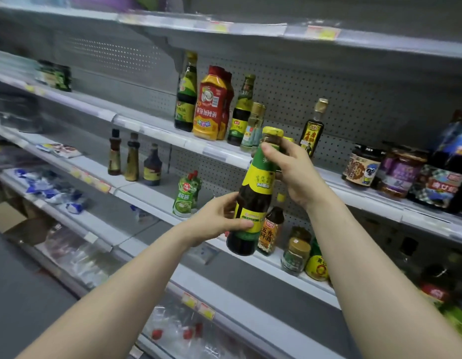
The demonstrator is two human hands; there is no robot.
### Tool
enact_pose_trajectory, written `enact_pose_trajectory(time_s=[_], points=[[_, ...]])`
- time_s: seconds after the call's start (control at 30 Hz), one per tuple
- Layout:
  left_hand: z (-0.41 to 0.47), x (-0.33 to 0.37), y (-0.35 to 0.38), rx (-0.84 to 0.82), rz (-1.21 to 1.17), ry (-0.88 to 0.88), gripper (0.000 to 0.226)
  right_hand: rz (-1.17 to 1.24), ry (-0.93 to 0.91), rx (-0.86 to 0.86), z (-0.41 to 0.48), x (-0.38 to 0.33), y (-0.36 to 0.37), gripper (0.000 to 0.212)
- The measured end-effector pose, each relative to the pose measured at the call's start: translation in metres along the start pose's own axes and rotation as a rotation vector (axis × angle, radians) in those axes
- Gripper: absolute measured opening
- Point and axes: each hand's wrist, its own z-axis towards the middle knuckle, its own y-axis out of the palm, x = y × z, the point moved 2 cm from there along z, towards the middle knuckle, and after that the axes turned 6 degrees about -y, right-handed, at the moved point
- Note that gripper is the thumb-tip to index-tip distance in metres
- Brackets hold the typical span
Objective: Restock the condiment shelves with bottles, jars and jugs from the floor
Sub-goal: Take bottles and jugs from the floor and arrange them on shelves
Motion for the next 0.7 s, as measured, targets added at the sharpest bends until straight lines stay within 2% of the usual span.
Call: enact_pose_trajectory(time_s=[0.23,0.3,0.4,0.5,0.57,0.7], points=[[0.033,0.001,-0.031,0.147,0.076,0.06,0.049,-0.046,-0.019,0.019,0.05,0.01,0.017,0.012],[0.046,0.001,-0.042,0.203,0.144,0.081,0.05,-0.126,-0.033,0.067,0.063,0.011,0.023,0.02],[0.066,-0.001,-0.06,0.319,0.253,0.107,0.058,-0.265,-0.063,0.175,0.088,0.014,0.028,0.035],[0.087,-0.005,-0.08,0.43,0.325,0.127,0.071,-0.381,-0.084,0.212,0.117,0.016,0.036,0.036],[0.103,-0.006,-0.098,0.437,0.315,0.144,0.075,-0.41,-0.095,0.219,0.137,0.019,0.041,0.032],[0.14,-0.002,-0.139,0.281,0.214,0.184,0.069,-0.342,-0.109,0.253,0.178,0.021,0.044,0.026]])
